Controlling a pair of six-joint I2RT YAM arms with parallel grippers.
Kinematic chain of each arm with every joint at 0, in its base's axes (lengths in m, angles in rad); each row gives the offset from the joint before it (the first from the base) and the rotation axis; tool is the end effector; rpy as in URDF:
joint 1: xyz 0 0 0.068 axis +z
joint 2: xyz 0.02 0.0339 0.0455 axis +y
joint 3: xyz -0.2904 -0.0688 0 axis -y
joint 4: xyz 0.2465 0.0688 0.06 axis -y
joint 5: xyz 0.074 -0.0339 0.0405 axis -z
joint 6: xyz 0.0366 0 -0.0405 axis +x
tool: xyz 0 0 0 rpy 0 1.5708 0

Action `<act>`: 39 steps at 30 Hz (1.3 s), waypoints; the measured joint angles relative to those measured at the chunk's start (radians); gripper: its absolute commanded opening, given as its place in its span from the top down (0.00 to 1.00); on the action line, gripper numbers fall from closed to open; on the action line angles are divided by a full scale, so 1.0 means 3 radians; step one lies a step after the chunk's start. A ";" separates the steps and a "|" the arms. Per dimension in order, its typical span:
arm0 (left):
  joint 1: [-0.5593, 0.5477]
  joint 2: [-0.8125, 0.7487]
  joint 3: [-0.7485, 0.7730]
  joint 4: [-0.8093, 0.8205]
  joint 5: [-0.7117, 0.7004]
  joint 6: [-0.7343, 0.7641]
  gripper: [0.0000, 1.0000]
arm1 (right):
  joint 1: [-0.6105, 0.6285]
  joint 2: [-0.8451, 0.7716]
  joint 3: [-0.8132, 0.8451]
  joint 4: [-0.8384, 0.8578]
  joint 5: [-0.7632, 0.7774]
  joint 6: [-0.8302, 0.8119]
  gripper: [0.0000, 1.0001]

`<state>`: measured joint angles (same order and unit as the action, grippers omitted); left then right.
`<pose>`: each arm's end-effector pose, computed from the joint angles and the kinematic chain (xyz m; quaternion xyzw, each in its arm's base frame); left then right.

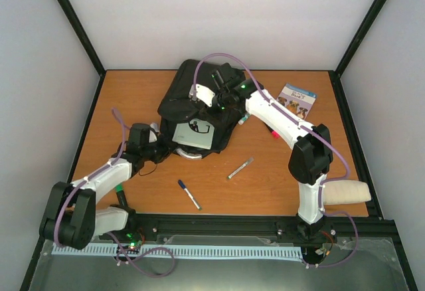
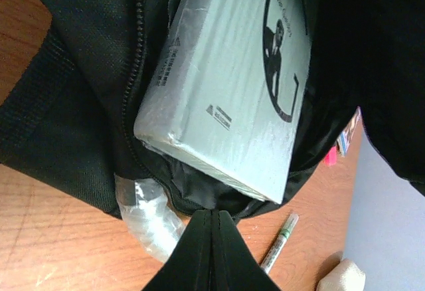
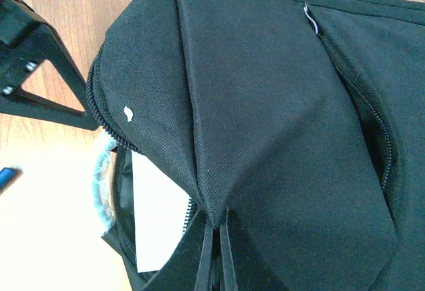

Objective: Pack the student bag
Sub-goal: Place the book in the student bag.

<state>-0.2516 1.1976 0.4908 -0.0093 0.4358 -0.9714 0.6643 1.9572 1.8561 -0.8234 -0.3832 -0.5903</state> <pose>0.2106 -0.0701 0.1991 -0.2291 0.8632 -0.3934 0.2184 0.3425 0.2856 0.3311 -0.5954 0.7182 0.1920 0.3048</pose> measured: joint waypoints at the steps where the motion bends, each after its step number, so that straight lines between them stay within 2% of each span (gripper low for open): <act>1: -0.0003 0.0079 0.0001 0.0056 0.0011 0.0000 0.99 | 0.0003 0.0000 0.0000 0.0000 -0.0001 0.0000 0.97; 13: -0.0010 0.0856 0.0209 0.0453 0.0079 0.0001 0.99 | 0.0053 0.0000 -0.0001 -0.0013 -0.0050 -0.0014 0.97; 26: -0.0011 0.1808 0.0532 0.1601 0.0080 -0.0290 0.99 | 0.0075 0.0159 0.0015 -0.0062 -0.0121 -0.0080 0.97; 33: -0.0056 0.2080 0.0594 0.2090 0.0022 -0.0504 0.99 | 0.0074 0.0221 0.0015 -0.0061 -0.0074 -0.0109 0.97; 39: -0.0169 0.1854 0.0445 0.2187 -0.0211 -0.0595 0.99 | 0.0072 0.0223 0.0017 -0.0029 0.0025 -0.0066 0.97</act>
<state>-0.3023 1.7538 0.6243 0.6468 0.3725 -1.1500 0.6861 2.0239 1.8610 -0.8322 -0.3756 -0.6102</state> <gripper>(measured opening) 0.021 0.039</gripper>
